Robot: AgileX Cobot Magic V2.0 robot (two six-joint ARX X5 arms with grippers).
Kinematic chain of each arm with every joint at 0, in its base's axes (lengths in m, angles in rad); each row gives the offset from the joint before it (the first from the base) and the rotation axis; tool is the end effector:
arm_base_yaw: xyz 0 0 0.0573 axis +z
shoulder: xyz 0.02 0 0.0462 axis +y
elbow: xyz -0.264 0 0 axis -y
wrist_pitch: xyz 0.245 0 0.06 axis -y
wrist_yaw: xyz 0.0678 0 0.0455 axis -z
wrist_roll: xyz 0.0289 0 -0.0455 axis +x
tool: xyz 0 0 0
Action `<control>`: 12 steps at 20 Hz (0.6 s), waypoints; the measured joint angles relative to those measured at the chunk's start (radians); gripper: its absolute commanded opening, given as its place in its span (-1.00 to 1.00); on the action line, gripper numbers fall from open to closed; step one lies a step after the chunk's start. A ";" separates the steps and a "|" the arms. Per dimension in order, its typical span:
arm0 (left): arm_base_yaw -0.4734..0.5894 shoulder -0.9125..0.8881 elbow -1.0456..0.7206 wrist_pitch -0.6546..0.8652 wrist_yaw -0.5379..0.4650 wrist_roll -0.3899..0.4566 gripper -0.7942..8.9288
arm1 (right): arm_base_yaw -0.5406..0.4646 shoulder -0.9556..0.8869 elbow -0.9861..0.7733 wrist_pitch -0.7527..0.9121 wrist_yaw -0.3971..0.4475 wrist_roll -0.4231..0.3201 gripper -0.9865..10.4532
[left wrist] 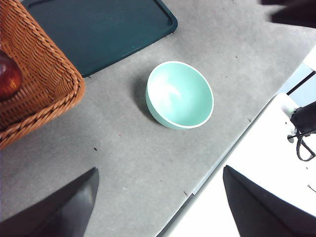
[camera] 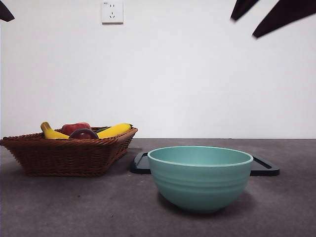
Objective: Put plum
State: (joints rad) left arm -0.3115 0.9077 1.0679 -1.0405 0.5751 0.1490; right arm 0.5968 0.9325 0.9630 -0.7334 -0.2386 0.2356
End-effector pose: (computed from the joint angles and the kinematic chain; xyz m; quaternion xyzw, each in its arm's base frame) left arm 0.1365 -0.0604 0.3389 0.0050 0.3923 -0.4184 0.8191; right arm 0.1441 0.1062 0.3210 0.0400 0.3812 0.3384 0.8594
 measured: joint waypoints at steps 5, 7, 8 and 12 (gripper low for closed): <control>0.000 0.000 0.000 -0.001 0.000 0.000 -0.01 | 0.000 -0.090 0.003 -0.142 -0.108 -0.003 -0.42; 0.000 0.000 0.000 -0.005 0.000 0.000 -0.01 | 0.000 -0.105 0.003 -0.183 -0.106 -0.007 -0.42; 0.000 0.000 0.000 -0.007 0.000 0.000 -0.01 | 0.000 -0.106 0.003 -0.188 -0.105 -0.013 -0.42; 0.000 0.000 0.000 -0.015 0.000 0.000 -0.01 | 0.000 -0.105 0.003 -0.191 -0.102 -0.022 -0.42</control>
State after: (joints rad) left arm -0.3115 0.9077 1.0679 -1.0557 0.5751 0.1490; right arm 0.5968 0.8272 0.9657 -0.9241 -0.3405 0.2134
